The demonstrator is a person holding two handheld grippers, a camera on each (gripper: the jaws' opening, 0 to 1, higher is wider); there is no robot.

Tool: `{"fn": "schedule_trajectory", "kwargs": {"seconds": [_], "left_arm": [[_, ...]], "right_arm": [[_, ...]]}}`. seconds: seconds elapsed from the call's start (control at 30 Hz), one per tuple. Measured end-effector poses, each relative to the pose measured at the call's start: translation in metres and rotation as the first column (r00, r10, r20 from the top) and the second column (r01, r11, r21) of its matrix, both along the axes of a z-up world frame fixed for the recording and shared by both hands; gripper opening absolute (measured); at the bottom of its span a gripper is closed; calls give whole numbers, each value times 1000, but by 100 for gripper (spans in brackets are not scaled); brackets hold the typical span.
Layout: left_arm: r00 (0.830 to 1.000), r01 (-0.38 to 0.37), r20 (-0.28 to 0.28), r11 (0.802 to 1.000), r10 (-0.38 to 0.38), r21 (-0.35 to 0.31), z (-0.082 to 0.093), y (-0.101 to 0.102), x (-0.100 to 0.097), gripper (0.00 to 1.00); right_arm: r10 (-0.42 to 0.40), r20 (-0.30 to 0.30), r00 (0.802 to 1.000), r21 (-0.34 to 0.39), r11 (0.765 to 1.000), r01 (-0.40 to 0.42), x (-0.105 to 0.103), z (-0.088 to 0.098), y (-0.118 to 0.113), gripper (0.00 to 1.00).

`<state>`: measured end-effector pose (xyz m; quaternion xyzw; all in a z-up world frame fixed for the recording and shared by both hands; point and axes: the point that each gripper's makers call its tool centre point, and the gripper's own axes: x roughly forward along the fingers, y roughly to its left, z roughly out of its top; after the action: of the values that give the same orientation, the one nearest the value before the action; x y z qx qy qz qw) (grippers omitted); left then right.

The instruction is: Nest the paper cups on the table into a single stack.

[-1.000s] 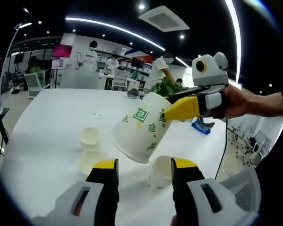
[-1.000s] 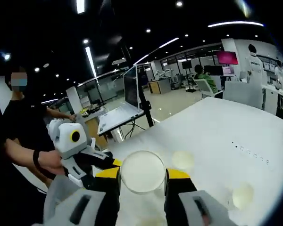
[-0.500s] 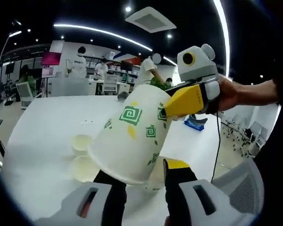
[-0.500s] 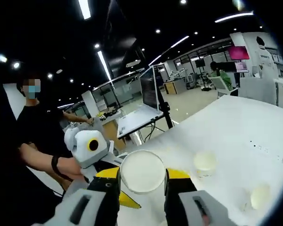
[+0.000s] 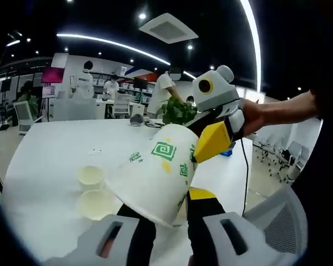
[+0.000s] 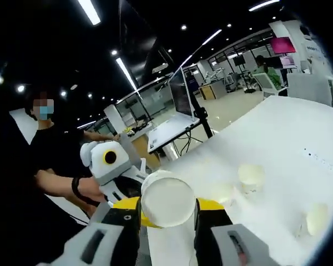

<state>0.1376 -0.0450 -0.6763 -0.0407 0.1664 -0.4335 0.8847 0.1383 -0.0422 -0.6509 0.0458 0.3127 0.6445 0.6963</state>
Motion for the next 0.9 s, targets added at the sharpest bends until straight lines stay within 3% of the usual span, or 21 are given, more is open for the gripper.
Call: {"fn": "schedule_trajectory", "kwargs": {"seconds": [0.2, 0.37, 0.47, 0.53, 0.9], "left_arm": [[997, 78, 10, 994, -79, 76, -5, -10, -15, 13], [993, 121, -21, 989, -120, 82, -9, -15, -22, 9], [989, 151, -25, 984, -149, 93, -11, -19, -27, 6], [984, 179, -28, 975, -177, 134, -17, -23, -32, 5], [974, 226, -38, 958, -223, 177, -23, -30, -39, 0]], "right_arm": [[68, 1, 998, -54, 996, -68, -16, -14, 0, 39], [97, -8, 995, -72, 993, -97, -20, -25, -3, 40], [163, 53, 985, -125, 980, -155, -25, -38, -10, 39], [161, 45, 986, -119, 981, -154, -28, -39, -10, 39], [163, 75, 984, -127, 980, -153, -29, -45, -18, 39]]}}
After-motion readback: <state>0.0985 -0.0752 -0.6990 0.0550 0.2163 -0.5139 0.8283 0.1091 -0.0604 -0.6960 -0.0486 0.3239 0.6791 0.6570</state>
